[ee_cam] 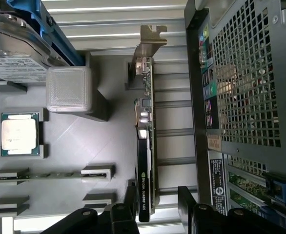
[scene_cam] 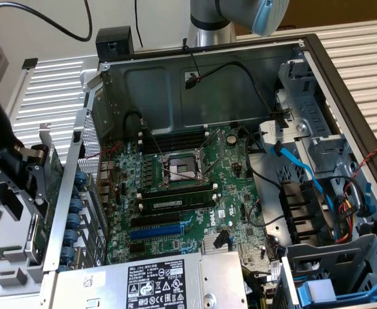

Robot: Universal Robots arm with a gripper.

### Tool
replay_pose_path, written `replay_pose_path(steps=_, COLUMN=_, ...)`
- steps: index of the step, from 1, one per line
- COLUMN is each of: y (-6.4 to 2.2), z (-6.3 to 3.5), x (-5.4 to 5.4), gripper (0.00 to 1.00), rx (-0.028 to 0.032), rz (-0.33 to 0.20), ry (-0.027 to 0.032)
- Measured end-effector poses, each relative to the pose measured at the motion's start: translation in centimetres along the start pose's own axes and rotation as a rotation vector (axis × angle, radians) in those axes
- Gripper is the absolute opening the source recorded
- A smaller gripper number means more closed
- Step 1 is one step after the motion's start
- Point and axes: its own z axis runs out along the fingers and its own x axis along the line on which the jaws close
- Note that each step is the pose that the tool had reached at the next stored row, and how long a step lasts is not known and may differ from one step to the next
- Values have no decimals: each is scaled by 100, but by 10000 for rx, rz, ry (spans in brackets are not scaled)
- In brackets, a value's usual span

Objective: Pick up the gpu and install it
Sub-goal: 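Pick up the gpu and move the gpu toward the slot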

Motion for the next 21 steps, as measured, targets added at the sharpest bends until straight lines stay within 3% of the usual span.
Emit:
replay_pose_path(steps=10, y=93, z=28, x=-26, gripper=47, rx=-3, rz=32, ry=0)
replay_pose_path(steps=14, y=155, z=41, x=22, gripper=47, rx=-2, rz=34, ry=0)
replay_pose_path(steps=21, y=193, z=62, x=47, gripper=47, rx=0, rz=52, ry=-2)
